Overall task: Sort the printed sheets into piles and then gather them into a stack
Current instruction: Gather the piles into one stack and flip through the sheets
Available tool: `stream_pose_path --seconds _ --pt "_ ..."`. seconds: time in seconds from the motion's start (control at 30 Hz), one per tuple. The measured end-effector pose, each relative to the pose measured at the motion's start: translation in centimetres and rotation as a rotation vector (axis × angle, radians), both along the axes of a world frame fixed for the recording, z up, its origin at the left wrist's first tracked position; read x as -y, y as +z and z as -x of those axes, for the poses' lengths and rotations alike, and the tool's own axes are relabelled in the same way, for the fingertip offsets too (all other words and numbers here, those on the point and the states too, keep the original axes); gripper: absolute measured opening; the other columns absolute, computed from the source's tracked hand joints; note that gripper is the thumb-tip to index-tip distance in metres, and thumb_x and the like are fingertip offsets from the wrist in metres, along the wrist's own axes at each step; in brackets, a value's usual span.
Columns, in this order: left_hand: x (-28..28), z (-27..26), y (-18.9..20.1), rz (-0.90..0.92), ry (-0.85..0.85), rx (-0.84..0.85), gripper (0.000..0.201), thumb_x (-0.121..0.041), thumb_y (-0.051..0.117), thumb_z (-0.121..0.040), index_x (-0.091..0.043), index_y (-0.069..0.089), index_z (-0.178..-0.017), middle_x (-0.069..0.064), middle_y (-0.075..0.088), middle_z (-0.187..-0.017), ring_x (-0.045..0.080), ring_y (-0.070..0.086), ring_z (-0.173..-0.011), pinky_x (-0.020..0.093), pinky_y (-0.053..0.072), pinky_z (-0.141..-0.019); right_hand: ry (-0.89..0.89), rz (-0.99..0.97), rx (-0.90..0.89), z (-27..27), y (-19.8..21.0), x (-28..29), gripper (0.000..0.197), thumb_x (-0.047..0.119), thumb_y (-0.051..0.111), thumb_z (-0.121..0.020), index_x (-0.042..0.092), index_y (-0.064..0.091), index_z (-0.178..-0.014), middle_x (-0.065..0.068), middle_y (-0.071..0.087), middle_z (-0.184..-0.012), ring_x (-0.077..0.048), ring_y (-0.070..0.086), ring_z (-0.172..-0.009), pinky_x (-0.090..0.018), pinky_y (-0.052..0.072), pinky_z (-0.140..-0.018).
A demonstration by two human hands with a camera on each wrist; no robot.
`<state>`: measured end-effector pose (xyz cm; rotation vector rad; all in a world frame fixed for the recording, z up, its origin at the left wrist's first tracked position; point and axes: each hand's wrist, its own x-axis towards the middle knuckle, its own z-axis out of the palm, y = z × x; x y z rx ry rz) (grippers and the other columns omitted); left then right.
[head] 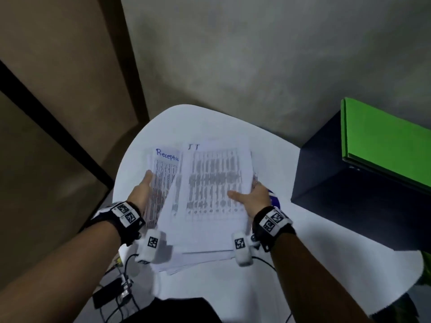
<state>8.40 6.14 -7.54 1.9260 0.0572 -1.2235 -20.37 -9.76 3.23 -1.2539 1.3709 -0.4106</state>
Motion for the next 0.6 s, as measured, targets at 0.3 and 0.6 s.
stream_pose_path --seconds 0.3,0.6 --pt "0.6 4.4 5.2 -0.200 -0.350 0.407 0.052 -0.027 0.080 -0.081 -0.003 0.048 -0.115 0.013 0.060 -0.103 0.032 0.060 -0.097 0.033 0.043 -0.068 0.039 0.088 -0.686 3.1 -6.5 1.9 0.096 0.047 0.077 -0.080 0.000 0.029 -0.149 -0.020 0.041 -0.149 -0.040 0.041 -0.135 -0.050 0.039 -0.109" --pt "0.5 4.7 5.6 -0.184 -0.358 0.464 0.043 -0.026 0.077 -0.085 -0.007 0.046 -0.108 0.009 0.056 -0.095 0.026 0.055 -0.089 0.032 0.040 -0.068 -0.046 0.241 -0.623 -0.1 -5.5 2.8 0.064 0.020 0.074 -0.085 0.000 0.046 -0.139 -0.020 0.053 -0.137 -0.038 0.051 -0.127 -0.045 0.046 -0.103"
